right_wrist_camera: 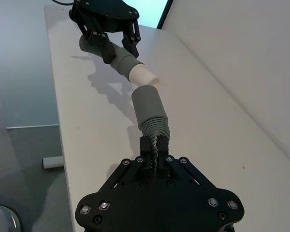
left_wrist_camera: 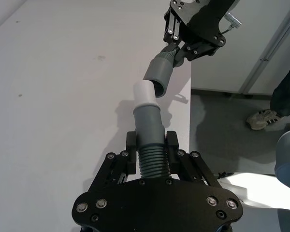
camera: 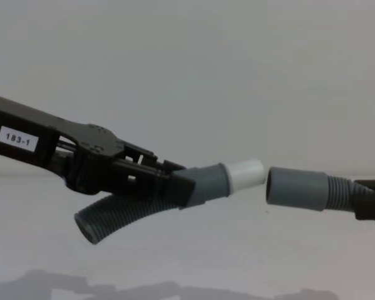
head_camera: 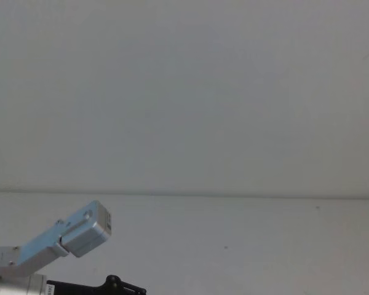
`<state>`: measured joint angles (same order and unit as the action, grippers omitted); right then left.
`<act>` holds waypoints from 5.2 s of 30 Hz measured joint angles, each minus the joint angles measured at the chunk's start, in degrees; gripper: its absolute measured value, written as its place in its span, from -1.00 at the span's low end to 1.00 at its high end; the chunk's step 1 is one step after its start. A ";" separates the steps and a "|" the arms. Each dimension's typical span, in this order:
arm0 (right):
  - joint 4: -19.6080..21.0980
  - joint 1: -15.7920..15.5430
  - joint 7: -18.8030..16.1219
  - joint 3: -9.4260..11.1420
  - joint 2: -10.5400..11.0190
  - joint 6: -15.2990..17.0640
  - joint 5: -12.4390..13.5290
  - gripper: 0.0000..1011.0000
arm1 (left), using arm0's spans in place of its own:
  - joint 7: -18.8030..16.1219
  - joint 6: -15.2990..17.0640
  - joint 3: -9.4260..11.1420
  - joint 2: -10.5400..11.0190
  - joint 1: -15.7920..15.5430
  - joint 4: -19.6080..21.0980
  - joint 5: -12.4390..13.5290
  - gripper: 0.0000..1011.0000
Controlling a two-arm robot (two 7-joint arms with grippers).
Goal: Use both hands to pick up one end of the pipe from the table, align the ends, and insert them.
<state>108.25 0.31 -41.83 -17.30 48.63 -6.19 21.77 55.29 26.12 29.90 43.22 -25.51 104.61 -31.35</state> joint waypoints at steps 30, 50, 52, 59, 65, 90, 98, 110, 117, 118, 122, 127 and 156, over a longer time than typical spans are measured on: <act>-0.91 1.91 -0.76 -1.65 0.51 -0.03 2.53 -0.88 | -0.20 0.69 1.89 0.48 -1.07 -0.44 -1.69 -0.35; -1.55 3.58 -4.60 -2.63 1.74 -1.04 6.15 -0.88 | 2.51 0.37 4.23 0.28 -3.41 -2.53 -2.37 -0.35; -1.60 3.73 -4.93 -2.74 1.87 -1.12 6.35 -0.88 | 2.84 0.31 4.48 0.36 -3.65 -2.70 -2.49 -0.35; -1.83 4.72 -7.39 -3.44 2.74 -1.74 7.25 -0.88 | 3.95 0.19 5.07 0.72 -4.30 -3.05 -2.85 -0.35; -1.85 5.47 -9.48 -3.93 3.79 -2.15 7.79 -0.88 | 4.86 0.19 5.56 1.24 -4.98 -3.20 -3.07 -0.35; -2.04 6.57 -11.03 -4.44 6.45 -1.29 9.63 -0.90 | 6.58 1.10 6.70 4.09 -5.71 -1.36 -4.51 -0.35; -2.72 7.16 -10.60 -4.92 6.55 -0.65 9.69 -0.90 | 6.68 1.16 6.69 5.38 -5.40 -0.61 -5.16 -0.35; -3.59 8.19 -10.46 -5.93 6.65 -0.12 9.44 -0.90 | 6.63 1.01 6.78 6.50 -5.38 -0.69 -5.65 -0.35; -3.86 8.77 -10.53 -6.51 6.57 0.03 9.27 -0.90 | 6.66 0.67 7.22 6.42 -5.77 -1.25 -5.74 -0.35; -3.91 8.95 -10.55 -6.67 6.51 0.05 9.24 -0.90 | 6.70 0.62 7.35 6.34 -5.90 -1.43 -5.74 -0.35; -4.08 9.32 -10.59 -7.03 6.40 0.09 9.18 -0.90 | 6.82 0.52 7.66 6.14 -6.22 -1.83 -5.77 -0.35; -4.27 9.74 -10.63 -7.39 6.28 0.18 9.14 -0.90 | 7.01 0.48 8.15 5.89 -6.73 -2.34 -5.81 -0.35; -4.53 11.62 -10.55 -8.87 6.22 0.17 9.67 -0.90 | 7.38 0.64 10.37 4.93 -8.94 -4.25 -6.00 -0.35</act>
<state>103.73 11.94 -52.38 -26.16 54.85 -6.03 31.44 62.67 26.75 40.27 48.15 -34.46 100.36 -37.35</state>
